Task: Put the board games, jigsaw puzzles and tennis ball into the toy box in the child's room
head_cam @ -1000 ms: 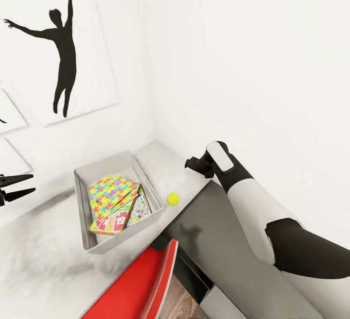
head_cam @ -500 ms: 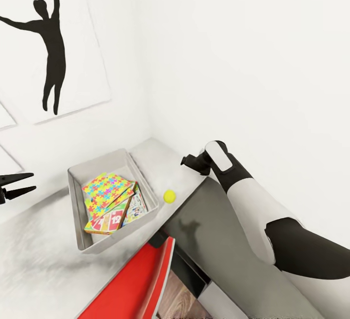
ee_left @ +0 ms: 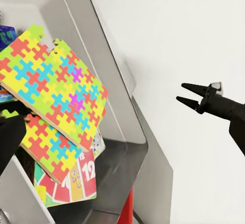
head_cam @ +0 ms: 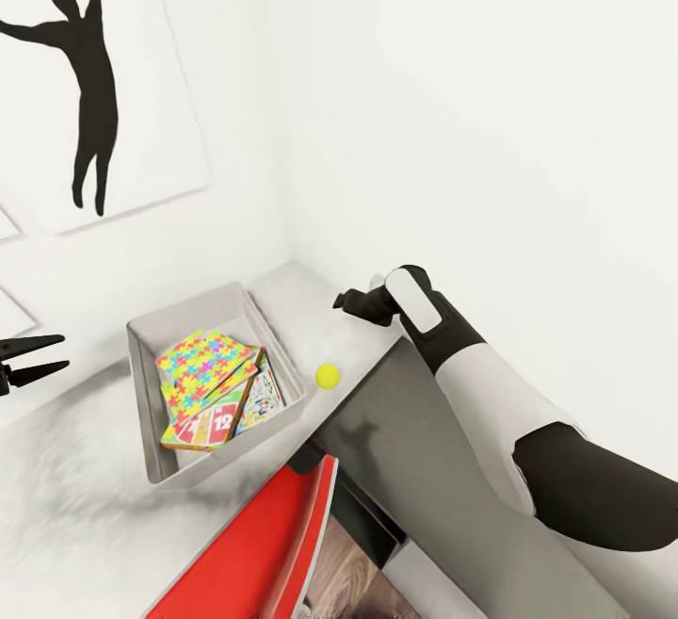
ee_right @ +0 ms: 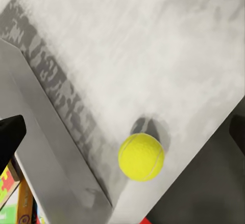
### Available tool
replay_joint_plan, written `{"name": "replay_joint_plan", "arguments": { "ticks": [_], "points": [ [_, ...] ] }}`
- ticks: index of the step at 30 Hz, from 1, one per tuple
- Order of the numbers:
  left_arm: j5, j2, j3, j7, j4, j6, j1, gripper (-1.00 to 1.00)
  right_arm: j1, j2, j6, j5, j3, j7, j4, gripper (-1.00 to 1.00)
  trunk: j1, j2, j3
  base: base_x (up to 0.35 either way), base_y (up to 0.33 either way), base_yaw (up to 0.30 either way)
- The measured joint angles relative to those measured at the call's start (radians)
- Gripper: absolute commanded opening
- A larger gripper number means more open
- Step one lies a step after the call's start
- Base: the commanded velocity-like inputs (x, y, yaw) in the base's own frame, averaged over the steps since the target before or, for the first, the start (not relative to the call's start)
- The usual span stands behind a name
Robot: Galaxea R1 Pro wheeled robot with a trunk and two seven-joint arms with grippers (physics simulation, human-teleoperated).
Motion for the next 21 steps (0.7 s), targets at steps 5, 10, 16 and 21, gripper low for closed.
{"name": "replay_joint_plan", "arguments": {
  "ticks": [5,10,16,21],
  "points": [
    [0.0,0.0,0.0,0.0,0.0,0.0,0.0,1.0,0.0,0.0,0.0,0.0,0.012,0.002,-0.001,1.0,0.0,0.0,-0.008,0.0,0.0,0.0],
    [0.0,0.0,0.0,0.0,0.0,0.0,0.0,1.0,0.0,0.0,0.0,0.0,0.032,0.002,-0.001,1.0,0.0,0.0,-0.017,0.0,0.0,0.0],
    [0.0,0.0,-0.001,0.0,0.0,-0.001,0.0,1.0,0.0,0.0,0.0,0.0,0.038,0.002,-0.001,1.0,0.0,0.0,-0.026,0.0,0.0,0.0],
    [0.0,0.0,0.0,0.0,0.0,-0.001,0.0,1.0,0.0,0.0,-0.001,0.0,0.047,0.001,-0.001,1.0,0.0,0.0,-0.035,0.0,0.0,0.0]
  ]
}}
